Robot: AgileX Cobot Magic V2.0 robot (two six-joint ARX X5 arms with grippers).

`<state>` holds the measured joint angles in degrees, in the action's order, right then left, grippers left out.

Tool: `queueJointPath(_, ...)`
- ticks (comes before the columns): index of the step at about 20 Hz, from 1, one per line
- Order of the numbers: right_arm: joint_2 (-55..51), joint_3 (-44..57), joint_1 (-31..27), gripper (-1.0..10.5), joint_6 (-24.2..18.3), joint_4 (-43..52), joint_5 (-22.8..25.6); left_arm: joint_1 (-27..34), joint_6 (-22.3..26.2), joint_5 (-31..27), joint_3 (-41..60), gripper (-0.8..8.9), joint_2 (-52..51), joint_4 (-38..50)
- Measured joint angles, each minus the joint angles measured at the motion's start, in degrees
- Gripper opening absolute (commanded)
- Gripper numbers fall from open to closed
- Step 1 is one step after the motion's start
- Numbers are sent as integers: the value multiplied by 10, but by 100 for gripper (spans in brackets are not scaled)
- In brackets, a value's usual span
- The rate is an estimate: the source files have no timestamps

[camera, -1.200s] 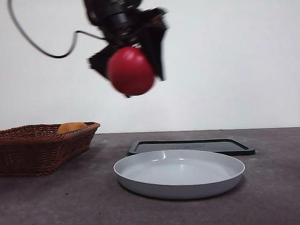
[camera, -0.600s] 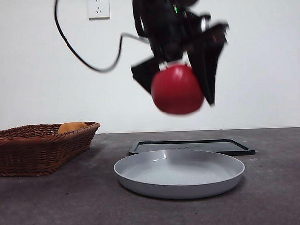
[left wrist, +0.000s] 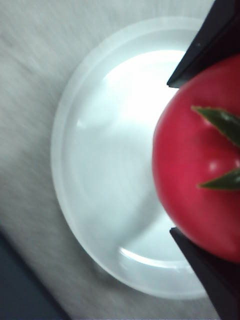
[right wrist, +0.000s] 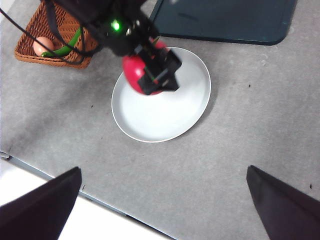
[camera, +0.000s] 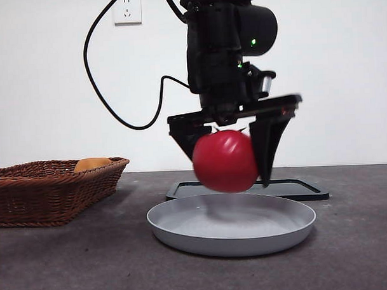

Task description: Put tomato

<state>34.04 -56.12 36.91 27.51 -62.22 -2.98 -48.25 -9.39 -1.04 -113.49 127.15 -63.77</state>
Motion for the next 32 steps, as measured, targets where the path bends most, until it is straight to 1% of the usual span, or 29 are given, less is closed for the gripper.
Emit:
queueJointPath(3, 0, 0, 0, 553, 0, 0, -2, -3, -7, -7, 14, 328, 2, 17)
queueJointPath(7, 0, 0, 0, 553, 0, 0, -2, -4, -14, -7, 74, 328, 3, 63)
queueJointPath(10, 0, 0, 0, 553, 0, 0, -2, -5, -19, -7, 77, 328, 3, 103)
queueJointPath(16, 0, 0, 0, 553, 0, 0, -2, -10, -19, -10, 77, 344, 3, 94)
queueJointPath(17, 0, 0, 0, 553, 0, 0, -2, -12, -19, -10, 77, 354, 3, 94)
queueJointPath(20, 0, 0, 0, 553, 0, 0, -2, -12, -20, -10, 77, 545, 3, 91)
queueJointPath(22, 0, 0, 0, 553, 0, 0, -2, -12, -19, -10, 78, 590, 3, 84)
queueJointPath(26, 0, 0, 0, 553, 0, 0, -2, -13, -19, -10, 81, 595, -21, 85)
queueJointPath(28, 0, 0, 0, 553, 0, 0, -2, -13, -19, -10, 82, 593, -60, 78)
queueJointPath(32, 5, 0, 0, 553, -2, 0, -2, -15, -12, -10, 82, 592, -141, 34)
